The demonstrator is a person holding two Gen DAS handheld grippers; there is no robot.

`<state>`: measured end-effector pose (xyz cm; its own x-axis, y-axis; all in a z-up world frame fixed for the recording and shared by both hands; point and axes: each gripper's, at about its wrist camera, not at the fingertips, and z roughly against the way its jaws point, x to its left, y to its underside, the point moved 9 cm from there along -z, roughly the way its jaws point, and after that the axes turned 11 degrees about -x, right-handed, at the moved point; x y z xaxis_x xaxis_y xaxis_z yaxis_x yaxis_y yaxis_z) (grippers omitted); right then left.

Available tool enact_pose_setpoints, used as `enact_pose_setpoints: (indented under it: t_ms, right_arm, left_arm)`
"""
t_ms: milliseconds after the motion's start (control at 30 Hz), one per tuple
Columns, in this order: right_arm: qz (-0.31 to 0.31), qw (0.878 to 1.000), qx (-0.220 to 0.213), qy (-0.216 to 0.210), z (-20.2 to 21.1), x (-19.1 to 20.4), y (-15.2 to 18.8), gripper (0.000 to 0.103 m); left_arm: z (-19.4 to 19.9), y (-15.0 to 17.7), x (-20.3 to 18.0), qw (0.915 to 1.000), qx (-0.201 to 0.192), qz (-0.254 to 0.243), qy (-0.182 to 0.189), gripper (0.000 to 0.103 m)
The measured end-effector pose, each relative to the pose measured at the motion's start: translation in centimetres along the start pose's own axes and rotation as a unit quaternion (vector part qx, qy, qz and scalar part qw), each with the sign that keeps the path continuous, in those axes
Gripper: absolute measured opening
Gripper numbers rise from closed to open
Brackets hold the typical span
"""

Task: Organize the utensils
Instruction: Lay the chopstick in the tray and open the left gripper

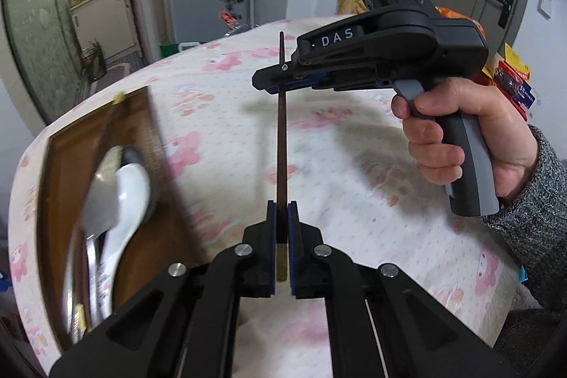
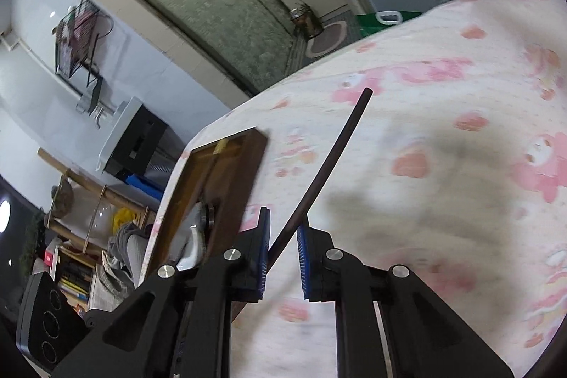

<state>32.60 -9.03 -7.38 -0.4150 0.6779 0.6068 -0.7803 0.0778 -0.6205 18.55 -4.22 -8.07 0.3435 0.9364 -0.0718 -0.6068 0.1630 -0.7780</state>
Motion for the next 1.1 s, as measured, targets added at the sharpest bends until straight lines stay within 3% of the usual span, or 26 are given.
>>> enact_pose_setpoints:
  t_ms: [367, 667, 833, 1067, 1100]
  right_arm:
    - [0.050, 0.998, 0.027, -0.036, -5.6, 9.0, 1.8, 0.015]
    - [0.063, 0.995, 0.063, -0.036, -10.8, 11.1, 2.6, 0.018]
    - [0.063, 0.996, 0.064, -0.029, -11.1, 10.8, 2.6, 0.042]
    - [0.062, 0.996, 0.051, -0.027, -10.1, 10.6, 2.0, 0.056]
    - [0.066, 0.996, 0.048, -0.025, -9.8, 10.7, 1.9, 0.059]
  left_arm:
    - [5.0, 2.1, 6.6, 0.9979, -0.011, 0.033, -0.055, 0.007]
    - [5.2, 3.0, 11.0, 0.9958, 0.000, 0.051, -0.075, 0.007]
    - [5.2, 3.7, 12.3, 0.9951, 0.010, 0.052, -0.083, 0.007]
    - [5.2, 4.6, 13.4, 0.9939, 0.018, 0.046, -0.098, 0.007]
    - [5.3, 4.8, 13.6, 0.9933, 0.016, 0.049, -0.103, 0.011]
